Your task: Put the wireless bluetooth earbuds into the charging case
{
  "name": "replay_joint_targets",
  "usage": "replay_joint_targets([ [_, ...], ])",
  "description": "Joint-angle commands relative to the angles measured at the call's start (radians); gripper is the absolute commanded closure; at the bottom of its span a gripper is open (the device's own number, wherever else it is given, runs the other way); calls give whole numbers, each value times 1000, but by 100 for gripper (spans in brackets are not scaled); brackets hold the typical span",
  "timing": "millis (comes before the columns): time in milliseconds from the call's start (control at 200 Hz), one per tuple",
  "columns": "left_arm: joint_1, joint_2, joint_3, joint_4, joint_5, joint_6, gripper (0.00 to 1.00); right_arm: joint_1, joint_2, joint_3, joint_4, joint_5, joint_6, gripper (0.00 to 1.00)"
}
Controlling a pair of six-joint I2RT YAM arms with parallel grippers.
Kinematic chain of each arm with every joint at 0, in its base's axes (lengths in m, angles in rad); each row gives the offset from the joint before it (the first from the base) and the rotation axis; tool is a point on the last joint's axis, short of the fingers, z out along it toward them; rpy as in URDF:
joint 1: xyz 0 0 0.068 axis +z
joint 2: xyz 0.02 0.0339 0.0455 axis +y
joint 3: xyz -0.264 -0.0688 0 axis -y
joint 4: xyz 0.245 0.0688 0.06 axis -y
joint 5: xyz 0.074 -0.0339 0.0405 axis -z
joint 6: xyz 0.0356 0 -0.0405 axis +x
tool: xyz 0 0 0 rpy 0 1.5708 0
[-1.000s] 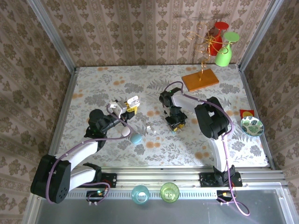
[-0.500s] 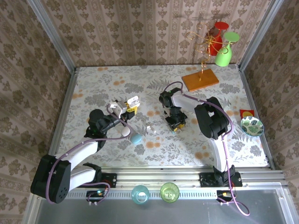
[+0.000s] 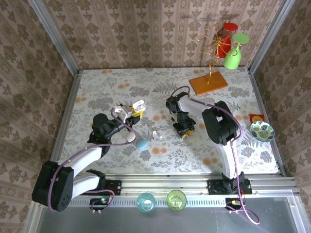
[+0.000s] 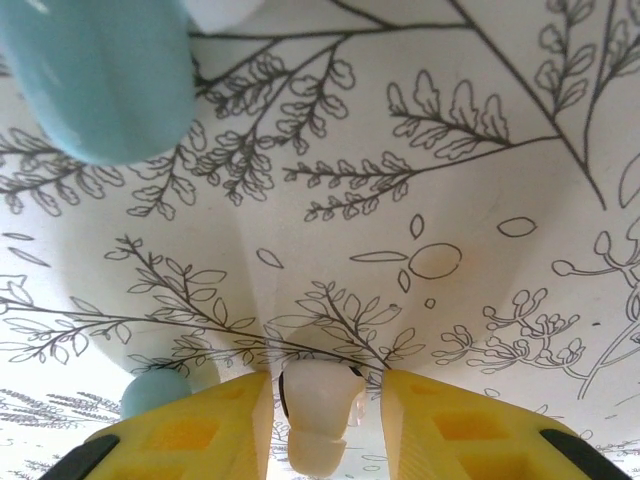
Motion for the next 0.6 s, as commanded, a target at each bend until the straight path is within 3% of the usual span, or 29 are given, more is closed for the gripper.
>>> replay_joint_targets([
  [0,-6,-4,0,16,0,20,100,3,12,-17,-3,-1,-21,66],
  [405,-6,-3,0,17,0,17,100,2,41,15,22,12,-25,72],
  [595,-6,-3,-2,18,0,16,100,2,-23,-15,46,31,-10,75],
])
